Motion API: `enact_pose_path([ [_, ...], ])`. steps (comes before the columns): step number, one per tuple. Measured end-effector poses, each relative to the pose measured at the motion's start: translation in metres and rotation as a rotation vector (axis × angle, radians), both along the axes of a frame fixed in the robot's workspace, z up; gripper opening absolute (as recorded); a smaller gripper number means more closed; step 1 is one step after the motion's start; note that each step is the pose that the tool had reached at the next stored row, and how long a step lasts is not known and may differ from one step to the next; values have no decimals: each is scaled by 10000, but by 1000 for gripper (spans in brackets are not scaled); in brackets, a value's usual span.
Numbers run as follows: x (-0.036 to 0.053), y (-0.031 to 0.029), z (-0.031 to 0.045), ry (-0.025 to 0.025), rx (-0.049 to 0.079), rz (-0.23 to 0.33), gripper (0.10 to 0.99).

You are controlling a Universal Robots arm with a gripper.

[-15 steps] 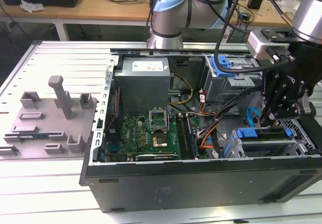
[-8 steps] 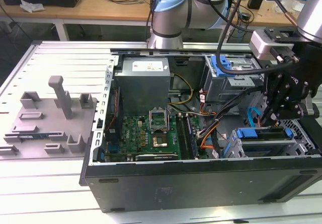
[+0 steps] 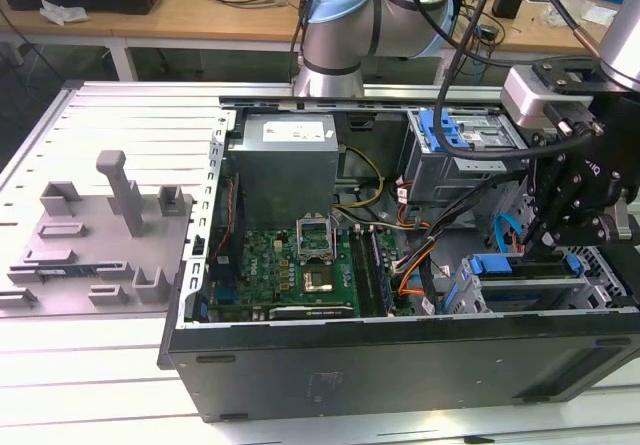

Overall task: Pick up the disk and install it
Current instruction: 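Insert the second disk wire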

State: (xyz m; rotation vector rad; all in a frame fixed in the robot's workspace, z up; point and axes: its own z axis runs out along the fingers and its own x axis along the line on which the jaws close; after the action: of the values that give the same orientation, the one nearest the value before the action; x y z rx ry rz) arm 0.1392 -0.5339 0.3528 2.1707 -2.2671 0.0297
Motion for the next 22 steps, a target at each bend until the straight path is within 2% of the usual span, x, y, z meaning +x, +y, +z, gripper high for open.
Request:
enact_pose_path([
  [8,0,1,0,0,1,1,161],
  [14,0,2,0,0,84,3,161],
  [22,8,2,0,-1,85,9,161],
])
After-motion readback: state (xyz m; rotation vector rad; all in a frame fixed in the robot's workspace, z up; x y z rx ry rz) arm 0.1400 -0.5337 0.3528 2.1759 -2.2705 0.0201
